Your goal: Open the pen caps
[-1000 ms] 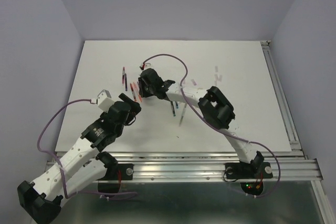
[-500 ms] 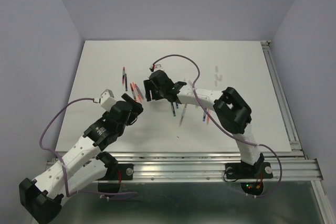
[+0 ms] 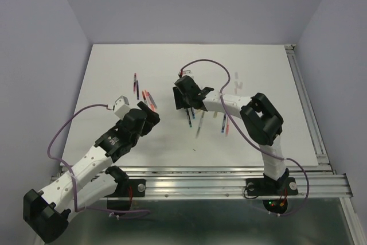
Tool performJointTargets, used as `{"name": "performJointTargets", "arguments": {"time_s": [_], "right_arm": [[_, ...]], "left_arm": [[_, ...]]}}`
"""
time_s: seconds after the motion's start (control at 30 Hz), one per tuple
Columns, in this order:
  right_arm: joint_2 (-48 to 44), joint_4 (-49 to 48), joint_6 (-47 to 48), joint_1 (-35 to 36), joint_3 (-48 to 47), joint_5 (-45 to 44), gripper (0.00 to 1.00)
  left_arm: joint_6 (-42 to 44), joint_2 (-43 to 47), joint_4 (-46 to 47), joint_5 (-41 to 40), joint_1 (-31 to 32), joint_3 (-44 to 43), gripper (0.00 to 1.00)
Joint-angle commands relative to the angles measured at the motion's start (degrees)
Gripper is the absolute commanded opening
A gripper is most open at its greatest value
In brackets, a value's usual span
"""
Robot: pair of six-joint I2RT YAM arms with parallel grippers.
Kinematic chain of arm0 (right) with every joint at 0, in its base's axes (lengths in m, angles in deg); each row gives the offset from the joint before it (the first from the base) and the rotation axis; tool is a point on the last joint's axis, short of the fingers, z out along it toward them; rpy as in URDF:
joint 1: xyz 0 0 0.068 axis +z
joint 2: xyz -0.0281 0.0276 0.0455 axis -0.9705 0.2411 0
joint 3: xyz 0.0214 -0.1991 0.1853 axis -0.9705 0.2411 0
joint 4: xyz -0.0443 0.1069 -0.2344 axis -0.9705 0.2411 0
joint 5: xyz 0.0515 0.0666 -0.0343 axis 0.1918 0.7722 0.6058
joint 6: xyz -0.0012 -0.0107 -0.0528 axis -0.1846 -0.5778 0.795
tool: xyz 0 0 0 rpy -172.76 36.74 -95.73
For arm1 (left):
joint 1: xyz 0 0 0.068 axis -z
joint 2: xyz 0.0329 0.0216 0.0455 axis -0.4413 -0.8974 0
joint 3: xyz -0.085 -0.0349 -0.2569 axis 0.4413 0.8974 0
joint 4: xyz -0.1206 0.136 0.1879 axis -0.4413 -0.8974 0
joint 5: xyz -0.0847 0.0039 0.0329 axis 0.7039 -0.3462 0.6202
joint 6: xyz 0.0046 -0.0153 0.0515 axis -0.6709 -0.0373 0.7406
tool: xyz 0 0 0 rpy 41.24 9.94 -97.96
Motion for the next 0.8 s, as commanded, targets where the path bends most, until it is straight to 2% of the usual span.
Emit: {"name": "performJointTargets", "arguments": {"time_s": [0.0, 0.13, 0.3, 0.4, 0.5, 0.6, 0.7, 0.77], "right_arm": [[2.2, 1.6, 1.5, -1.0, -4.1, -1.6, 0.64], [4.2, 2.0, 1.9, -1.5, -4.5, -1.1, 0.61], [5.7, 1.5, 2.7, -1.5, -4.5, 0.1, 0.49], [6.7, 2.3, 2.7, -1.5, -5.0, 0.4, 0.34], [6.8, 3.2, 1.7, -1.5, -4.7, 0.1, 0.26], [6.1, 3.3, 0.1, -1.5, -3.4, 0.3, 0.12], [2.2, 0.9, -3.0, -1.5, -0.1, 2.1, 0.03], [-3.4, -2.9, -6.6, -1.4, 3.0, 3.7, 0.01]], "left_arm": [[1.4, -0.1, 1.8, -0.9, 0.3, 0.4, 0.99], [1.8, -0.5, 2.0, -1.0, 0.3, 0.3, 0.99], [2.2, -1.2, 2.3, -1.1, 0.3, 0.0, 0.99], [2.2, -1.5, 2.7, -0.8, 0.3, 0.1, 0.99], [2.5, -1.7, 2.7, -0.8, 0.3, -0.1, 0.99], [4.1, -1.3, 3.9, 0.3, 0.3, 0.0, 0.99], [8.6, -0.8, 8.5, 4.4, 0.3, 1.1, 0.99], [12.6, -0.1, 14.1, 9.5, 0.3, 2.3, 0.99]]}}
